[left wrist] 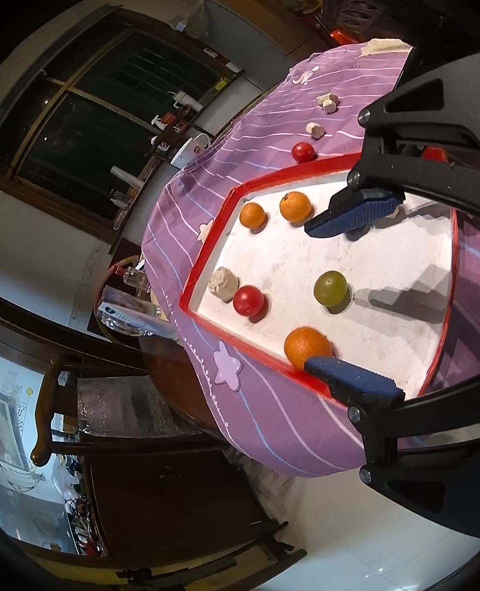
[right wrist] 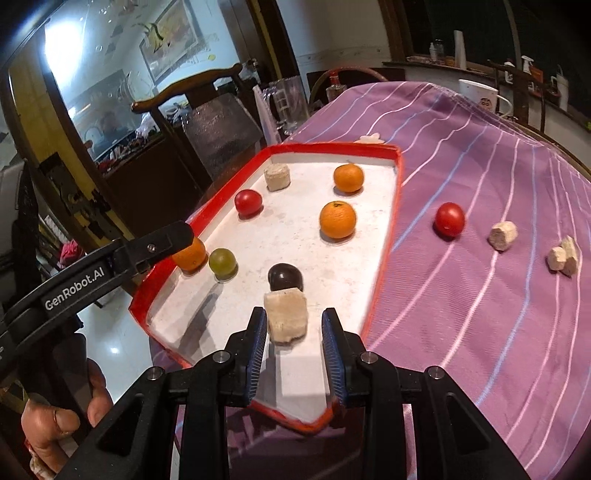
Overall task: Organize fruits
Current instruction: 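Open the left gripper to drop the grape in the tray while the right gripper releases the chunk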
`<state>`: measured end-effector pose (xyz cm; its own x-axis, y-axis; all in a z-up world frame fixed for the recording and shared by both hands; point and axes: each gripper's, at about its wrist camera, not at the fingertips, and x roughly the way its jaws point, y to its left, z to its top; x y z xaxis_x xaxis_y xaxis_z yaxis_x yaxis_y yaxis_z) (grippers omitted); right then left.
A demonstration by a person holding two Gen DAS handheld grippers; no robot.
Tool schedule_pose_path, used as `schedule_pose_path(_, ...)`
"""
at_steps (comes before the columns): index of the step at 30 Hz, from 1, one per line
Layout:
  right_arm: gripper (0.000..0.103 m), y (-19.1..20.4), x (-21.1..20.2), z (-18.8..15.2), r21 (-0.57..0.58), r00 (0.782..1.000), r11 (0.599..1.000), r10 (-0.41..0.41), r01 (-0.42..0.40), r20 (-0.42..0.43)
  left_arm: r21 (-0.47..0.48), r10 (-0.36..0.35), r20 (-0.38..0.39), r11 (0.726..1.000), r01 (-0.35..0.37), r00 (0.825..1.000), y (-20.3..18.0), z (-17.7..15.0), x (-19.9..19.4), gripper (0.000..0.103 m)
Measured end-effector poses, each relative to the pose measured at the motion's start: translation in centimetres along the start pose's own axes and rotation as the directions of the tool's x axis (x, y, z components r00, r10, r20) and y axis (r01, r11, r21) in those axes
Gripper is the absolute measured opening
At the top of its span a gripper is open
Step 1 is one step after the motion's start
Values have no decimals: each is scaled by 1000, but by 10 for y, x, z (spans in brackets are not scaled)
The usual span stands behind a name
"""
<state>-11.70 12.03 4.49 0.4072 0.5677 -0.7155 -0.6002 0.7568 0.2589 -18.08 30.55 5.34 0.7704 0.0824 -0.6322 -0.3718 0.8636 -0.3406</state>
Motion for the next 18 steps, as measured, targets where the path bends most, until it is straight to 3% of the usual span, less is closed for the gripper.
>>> schedule_pose_path(13,34,-53,-52,-19,152,996,988,-6,-7,89,108,6,17,994,-8,1000,-50,-12,-21,72)
schedule_pose_path(18,34,-69,-72,-25,185,992,983,-35,11,124,188,34,56,981,-44,998,-83,-21,-33,76)
